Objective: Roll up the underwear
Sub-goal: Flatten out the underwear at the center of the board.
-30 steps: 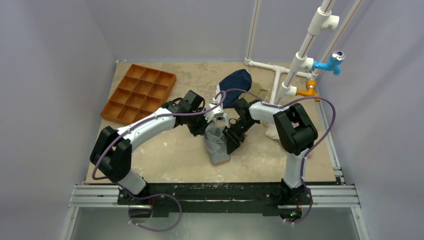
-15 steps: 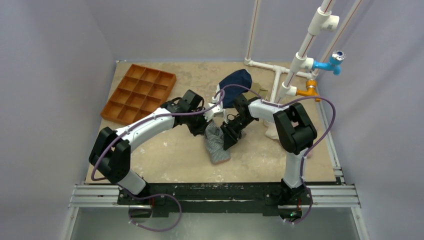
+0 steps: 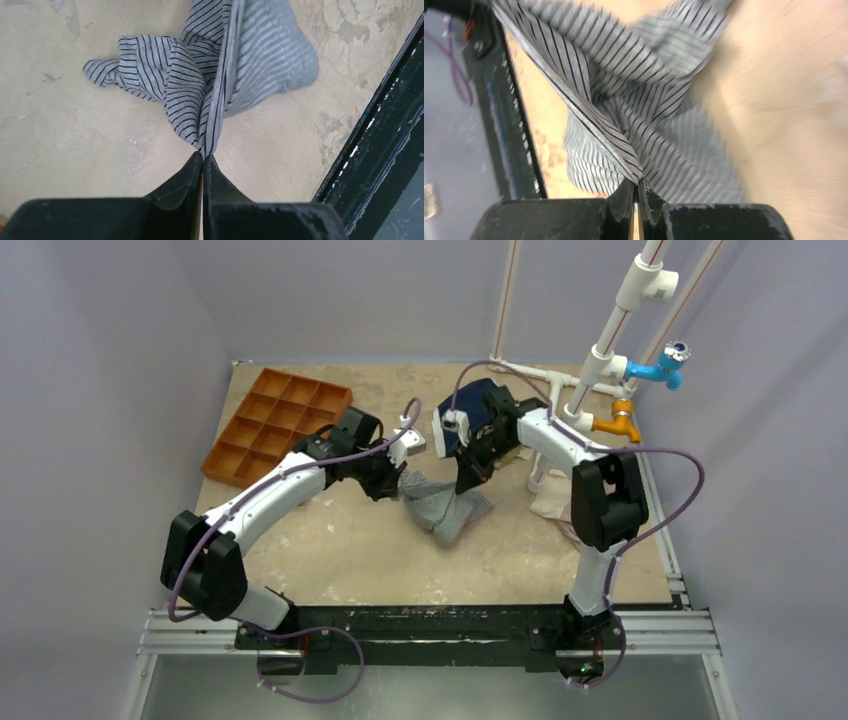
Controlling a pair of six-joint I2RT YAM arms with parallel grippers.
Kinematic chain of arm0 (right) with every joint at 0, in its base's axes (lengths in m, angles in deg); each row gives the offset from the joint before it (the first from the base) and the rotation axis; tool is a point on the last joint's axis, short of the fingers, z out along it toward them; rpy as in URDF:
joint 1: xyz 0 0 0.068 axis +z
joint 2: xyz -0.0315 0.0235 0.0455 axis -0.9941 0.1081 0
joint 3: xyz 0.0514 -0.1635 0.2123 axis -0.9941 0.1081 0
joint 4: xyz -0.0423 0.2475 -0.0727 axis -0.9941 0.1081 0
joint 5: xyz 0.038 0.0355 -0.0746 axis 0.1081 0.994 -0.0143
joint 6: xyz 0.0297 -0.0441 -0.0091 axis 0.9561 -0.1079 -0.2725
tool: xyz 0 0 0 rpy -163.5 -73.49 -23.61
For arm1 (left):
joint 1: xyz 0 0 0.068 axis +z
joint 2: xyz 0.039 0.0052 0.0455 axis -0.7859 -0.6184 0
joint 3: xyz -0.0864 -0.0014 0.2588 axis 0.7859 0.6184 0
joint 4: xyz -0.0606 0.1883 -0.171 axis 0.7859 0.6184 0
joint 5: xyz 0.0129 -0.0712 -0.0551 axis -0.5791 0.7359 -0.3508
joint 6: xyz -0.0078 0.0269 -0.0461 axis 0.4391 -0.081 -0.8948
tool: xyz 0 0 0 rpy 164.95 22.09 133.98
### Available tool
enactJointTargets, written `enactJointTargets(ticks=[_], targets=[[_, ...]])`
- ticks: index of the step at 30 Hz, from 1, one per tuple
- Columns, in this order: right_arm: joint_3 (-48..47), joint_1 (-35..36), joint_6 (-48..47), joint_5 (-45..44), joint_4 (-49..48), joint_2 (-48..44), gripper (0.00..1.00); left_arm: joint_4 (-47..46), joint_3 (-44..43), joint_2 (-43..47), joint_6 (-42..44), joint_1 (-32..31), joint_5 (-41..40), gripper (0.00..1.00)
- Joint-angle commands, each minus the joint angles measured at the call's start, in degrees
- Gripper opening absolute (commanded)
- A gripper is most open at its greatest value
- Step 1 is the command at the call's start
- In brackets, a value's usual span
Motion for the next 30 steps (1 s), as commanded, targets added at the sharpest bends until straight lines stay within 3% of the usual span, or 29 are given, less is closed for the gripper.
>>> enactJointTargets(ticks=[1, 8, 11, 15, 21, 26, 30], targets=[[-16.9, -0.1, 3.1, -10.8, 3.8, -7.9, 0.0, 2.0, -6.3, 4.8, -1.8, 2.7, 1.8, 0.0], [-52.3, 0.0, 6.9, -33.1, 10.4, -1.3, 0.0, 6.0, -29.5, 0.5, -1.6, 6.0, -9.6, 0.0], [-56.5, 0.7, 6.2, -36.0, 10.1, -2.4, 0.0, 8.5, -38.9, -1.2, 0.2, 6.7, -10.7, 0.0], [-39.3, 2.3, 4.3, -35.3, 1.0, -14.1, 0.0, 11.7, -40.2, 1.3, 3.2, 6.6, -8.6, 0.0], [-8.6, 6.8, -0.6, -28.5, -5.3, -32.0, 0.02, 10.9, -16.6, 12.7, 8.1, 2.7, -3.4, 0.0], [11.4, 11.1, -1.4, -21.6, -5.5, -37.0, 0.24, 11.1, 5.6, 18.5, 11.1, -5.4, -1.0, 0.0], [21.2, 11.5, -2.3, -16.5, -6.1, -36.8, 0.48, 12.3, 15.1, 19.2, 11.0, -11.8, 0.1, 0.0]])
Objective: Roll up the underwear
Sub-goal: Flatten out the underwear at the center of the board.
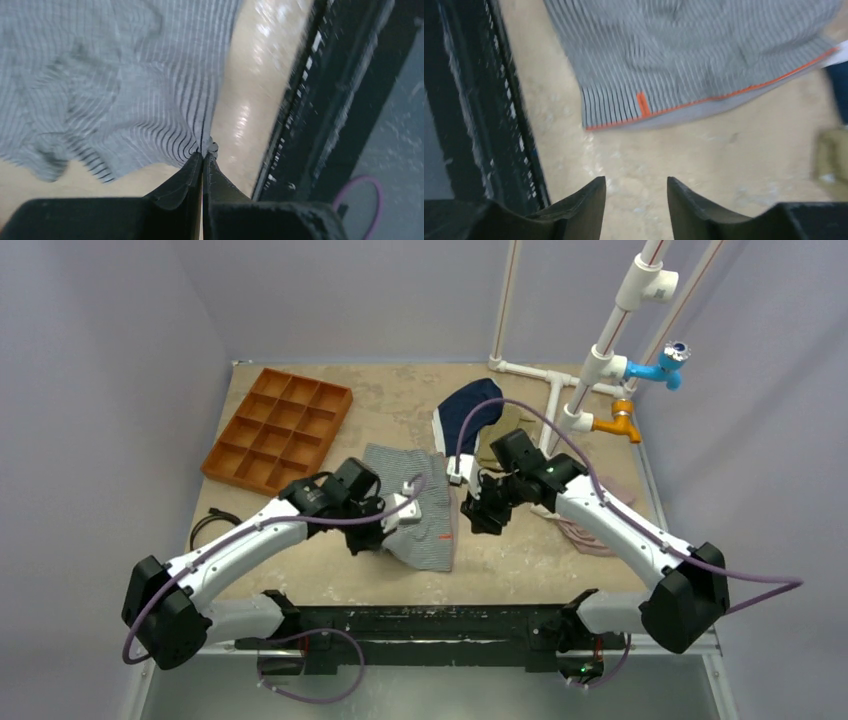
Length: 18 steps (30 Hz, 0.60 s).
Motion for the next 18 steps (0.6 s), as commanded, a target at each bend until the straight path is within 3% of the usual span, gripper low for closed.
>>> enactJointTargets(ticks=[1, 3, 9, 12, 18], targets=[[7.1, 0.4, -1.9, 6.5, -1.7, 0.4, 0.52, 2.9, 6.4, 1.9, 2.3, -5.9, 2.7, 0.01], [7.1, 0.5, -2.1, 5.0, -2.5, 1.0, 0.55, 5.2, 6.9, 2.1, 3.0, -6.9, 3.0, 0.05], [6.2, 0.4, 3.0, 1.3, -12.2, 4.6, 0.59, 11.9, 6.5, 5.1, 6.5, -7.1, 1.0, 0.36], [4.4, 0.4, 4.2, 0.2, -14.7, 9.4, 0.6, 13.9, 7.6, 8.1, 8.5, -7.0, -3.5, 0.45], [-1.5, 0.3, 7.3, 1.1, -19.3, 20.4, 0.65, 1.9, 10.3, 13.1, 5.6, -3.5, -14.5, 0.59]])
